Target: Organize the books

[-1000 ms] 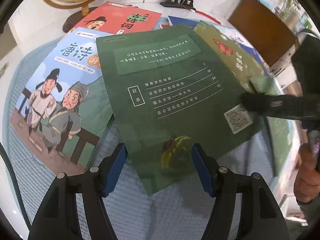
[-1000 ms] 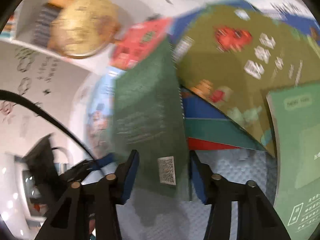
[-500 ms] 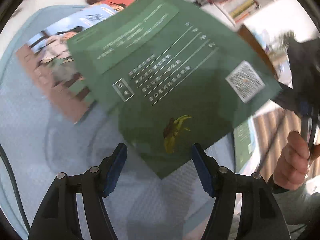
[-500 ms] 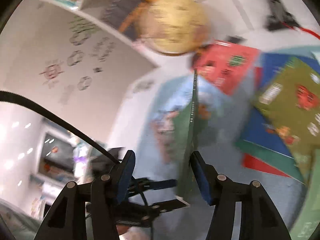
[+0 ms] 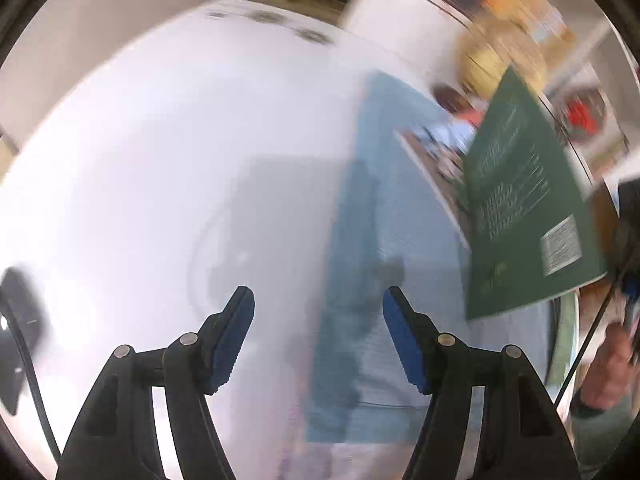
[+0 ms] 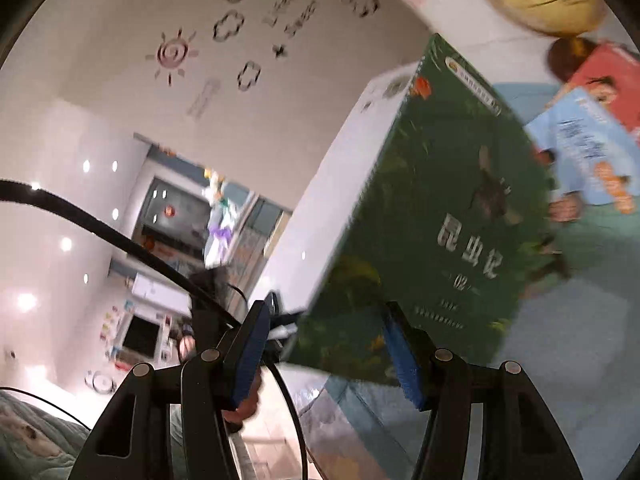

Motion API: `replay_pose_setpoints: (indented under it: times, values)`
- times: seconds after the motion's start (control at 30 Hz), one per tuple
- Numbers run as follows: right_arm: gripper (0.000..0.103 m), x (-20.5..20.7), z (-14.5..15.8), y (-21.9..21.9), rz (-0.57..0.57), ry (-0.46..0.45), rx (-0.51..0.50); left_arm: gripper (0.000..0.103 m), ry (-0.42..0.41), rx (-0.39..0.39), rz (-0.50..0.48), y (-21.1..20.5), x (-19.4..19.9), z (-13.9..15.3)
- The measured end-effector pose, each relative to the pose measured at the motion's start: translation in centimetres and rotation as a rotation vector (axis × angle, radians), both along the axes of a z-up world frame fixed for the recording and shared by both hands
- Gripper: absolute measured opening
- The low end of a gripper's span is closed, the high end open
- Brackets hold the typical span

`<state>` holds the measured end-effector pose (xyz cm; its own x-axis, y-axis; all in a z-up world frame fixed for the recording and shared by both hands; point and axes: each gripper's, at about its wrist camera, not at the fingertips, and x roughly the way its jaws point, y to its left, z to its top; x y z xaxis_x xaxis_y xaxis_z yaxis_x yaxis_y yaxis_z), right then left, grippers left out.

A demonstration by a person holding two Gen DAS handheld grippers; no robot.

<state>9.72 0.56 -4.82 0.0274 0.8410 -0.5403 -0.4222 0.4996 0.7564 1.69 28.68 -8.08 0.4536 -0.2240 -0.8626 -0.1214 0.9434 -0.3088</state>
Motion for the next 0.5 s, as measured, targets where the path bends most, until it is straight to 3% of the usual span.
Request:
replay_pose_setpoints:
  times: [0.13,0.2,0.37,0.4,0.47,0.5]
  values:
    - [0.057,0.3,-2.2,0.6,-0.028,0.03,-0.086,0.064,-0.016,0.015,0.013,1.1,0.8,0.7]
    - [0.066,0.2,-3.6,-0.3,-0.099,0.004,-0.226,0.065,-0.013,0.017,-0.029,-0.1,1.6,0.8]
    - [0.066,0.5,-6.5,-0.8,-0.186,-0.014,-0.48,0.065,0.018,0.054,-0.08,-2.6,5.9,-1.4]
    - [0.063,0.9,-7.0,-0.6,-0.195,-0.019,-0.518,0.064,0.045,0.053,-0.058,-2.2,6.8,-2.3]
    - [0.053,1.4,-7.6,-0.5,-0.189,-0.021,-0.503,0.064,0.074,0.062,-0.026,-1.7,7.8,-3.7]
    - [0.052,1.4,-7.9,-0.5,-0.199,-0.017,-0.501,0.064,0.086,0.071,-0.019,-1.5,8.2,-4.2]
